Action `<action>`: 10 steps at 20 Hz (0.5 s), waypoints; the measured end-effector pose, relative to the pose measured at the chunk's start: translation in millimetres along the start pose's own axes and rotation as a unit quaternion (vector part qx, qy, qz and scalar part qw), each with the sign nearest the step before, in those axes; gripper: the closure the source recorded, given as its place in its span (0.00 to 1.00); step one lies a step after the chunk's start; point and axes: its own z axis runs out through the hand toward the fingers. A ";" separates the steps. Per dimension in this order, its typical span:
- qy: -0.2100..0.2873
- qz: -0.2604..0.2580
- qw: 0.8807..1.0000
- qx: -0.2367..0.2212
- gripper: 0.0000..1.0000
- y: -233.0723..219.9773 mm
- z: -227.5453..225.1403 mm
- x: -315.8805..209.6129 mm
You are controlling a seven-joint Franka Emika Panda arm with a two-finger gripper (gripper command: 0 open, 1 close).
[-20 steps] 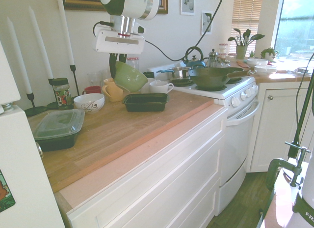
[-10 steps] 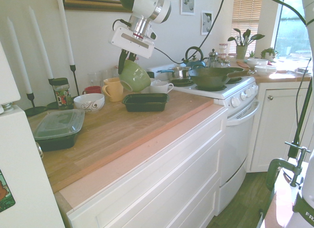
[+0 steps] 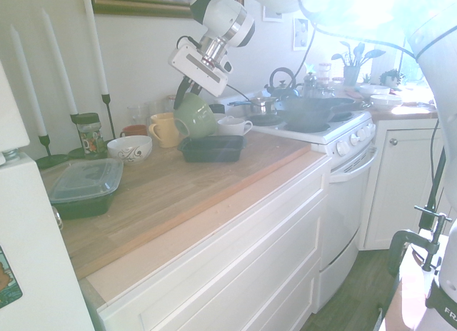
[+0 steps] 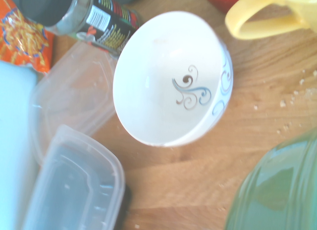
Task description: Pour the cereal into the box
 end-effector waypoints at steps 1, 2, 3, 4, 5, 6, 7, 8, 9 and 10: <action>-0.013 0.000 1.000 0.010 1.00 0.8 -2.4 2.9; -0.025 0.001 1.000 0.018 1.00 2.1 -3.9 5.5; -0.032 0.003 0.999 0.024 1.00 3.9 -5.1 8.5; -0.036 0.006 0.999 0.029 1.00 6.3 -6.1 11.5; -0.042 0.008 0.999 0.032 1.00 8.8 -6.9 13.0; -0.049 0.010 0.998 0.037 1.00 10.7 -7.8 13.8; -0.057 0.010 0.997 0.041 1.00 12.1 -8.6 13.7; -0.065 0.010 0.997 0.046 1.00 13.5 -9.4 13.7; -0.072 0.010 0.996 0.050 1.00 14.9 -8.9 14.2; -0.078 0.011 0.996 0.052 1.00 16.6 -7.4 14.9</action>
